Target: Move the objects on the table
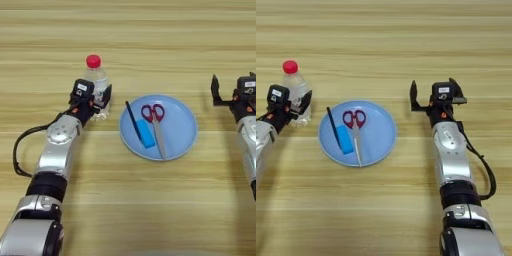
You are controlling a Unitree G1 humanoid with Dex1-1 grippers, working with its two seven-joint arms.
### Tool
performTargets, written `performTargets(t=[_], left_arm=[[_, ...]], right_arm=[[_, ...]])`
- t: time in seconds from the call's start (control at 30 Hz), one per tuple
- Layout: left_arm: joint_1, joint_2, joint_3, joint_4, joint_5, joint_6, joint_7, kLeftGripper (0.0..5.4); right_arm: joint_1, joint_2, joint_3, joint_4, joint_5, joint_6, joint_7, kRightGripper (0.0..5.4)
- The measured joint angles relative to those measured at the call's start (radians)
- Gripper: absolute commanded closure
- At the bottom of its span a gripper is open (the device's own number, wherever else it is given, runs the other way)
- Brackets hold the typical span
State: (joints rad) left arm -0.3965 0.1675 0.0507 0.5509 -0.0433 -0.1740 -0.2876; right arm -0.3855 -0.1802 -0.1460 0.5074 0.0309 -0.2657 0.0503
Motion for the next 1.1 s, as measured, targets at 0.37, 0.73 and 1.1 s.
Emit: performTargets(t=[0.37, 0.73, 1.1], left_arm=[[-0.002, 0.002, -0.009, 0.011, 0.005, -0.023, 0.031, 0.34], [-0.002, 0.002, -0.015, 0.01, -0.001, -0.033, 0.03, 0.05], [0.062, 0.002, -0.007, -0.1, -0.008, -0.019, 0.03, 0.05]], right_arm=[[0.0, 0.0, 0.0, 0.0, 0.0, 0.0, 0.0, 0.0], [0.0, 0.0, 0.0, 0.0, 0.0, 0.0, 0.0, 0.0], [0.0, 0.0, 0.0, 0.0, 0.0, 0.001, 0.0, 0.0]])
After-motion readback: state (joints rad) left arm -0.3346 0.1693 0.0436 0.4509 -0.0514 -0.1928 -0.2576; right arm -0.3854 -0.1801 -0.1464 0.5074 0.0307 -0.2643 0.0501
